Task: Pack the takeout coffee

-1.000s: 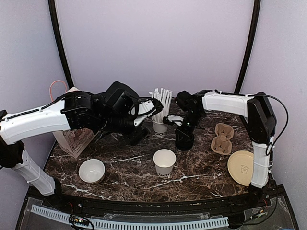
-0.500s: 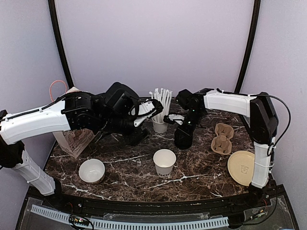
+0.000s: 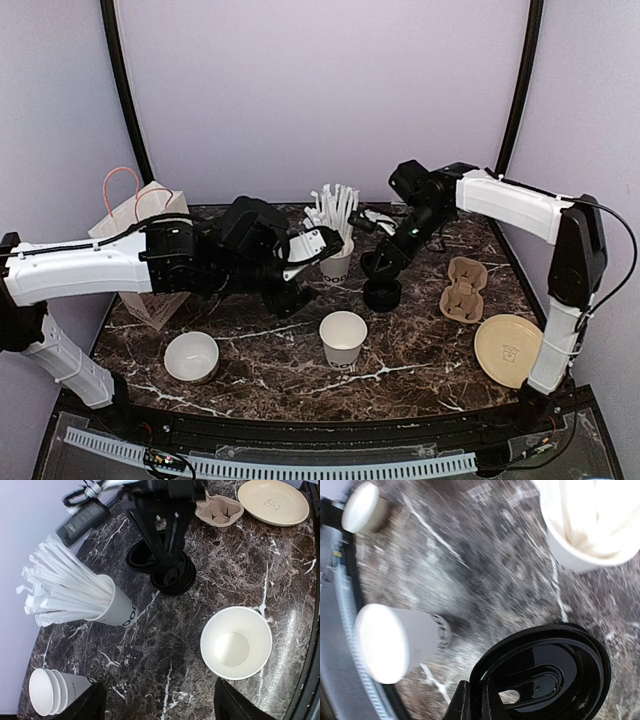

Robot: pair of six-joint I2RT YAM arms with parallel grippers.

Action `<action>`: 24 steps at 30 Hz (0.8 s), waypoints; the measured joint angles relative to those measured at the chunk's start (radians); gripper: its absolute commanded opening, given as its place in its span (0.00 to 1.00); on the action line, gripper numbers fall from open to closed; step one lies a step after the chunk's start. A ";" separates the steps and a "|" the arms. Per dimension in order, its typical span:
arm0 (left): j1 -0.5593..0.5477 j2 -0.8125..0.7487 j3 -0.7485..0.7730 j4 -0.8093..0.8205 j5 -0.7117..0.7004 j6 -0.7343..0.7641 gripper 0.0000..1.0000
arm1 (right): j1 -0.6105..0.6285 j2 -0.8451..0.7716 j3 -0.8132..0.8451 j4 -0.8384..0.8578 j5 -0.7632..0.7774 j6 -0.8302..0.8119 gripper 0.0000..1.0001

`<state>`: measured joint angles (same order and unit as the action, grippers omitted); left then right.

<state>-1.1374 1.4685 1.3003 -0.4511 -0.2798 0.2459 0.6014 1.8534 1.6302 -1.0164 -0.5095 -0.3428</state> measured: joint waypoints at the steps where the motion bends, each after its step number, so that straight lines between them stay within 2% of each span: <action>1: 0.000 -0.011 -0.034 0.045 -0.006 0.019 0.83 | -0.019 -0.015 0.010 -0.008 -0.066 0.000 0.05; 5: 0.000 -0.062 -0.201 0.346 -0.043 0.136 0.85 | -0.097 -0.084 0.056 -0.013 -0.308 0.002 0.05; 7: 0.002 -0.077 -0.270 0.552 -0.049 0.195 0.91 | -0.127 -0.126 0.066 -0.008 -0.411 0.007 0.05; 8: 0.002 -0.078 -0.275 0.580 -0.050 0.203 0.92 | -0.135 -0.146 0.069 -0.008 -0.461 0.010 0.05; 13: 0.011 -0.046 -0.291 0.929 -0.026 0.266 0.92 | -0.138 -0.188 0.074 -0.009 -0.658 0.017 0.05; 19: 0.048 0.023 -0.291 1.174 0.080 0.221 0.95 | -0.137 -0.197 0.069 -0.008 -0.787 0.034 0.05; 24: 0.055 0.103 -0.291 1.315 0.143 0.180 0.93 | -0.137 -0.220 0.060 0.004 -0.845 0.055 0.05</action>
<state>-1.0821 1.5715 1.0092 0.8639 -0.1371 0.4263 0.4644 1.6333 1.6897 -1.0122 -1.3540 -0.2878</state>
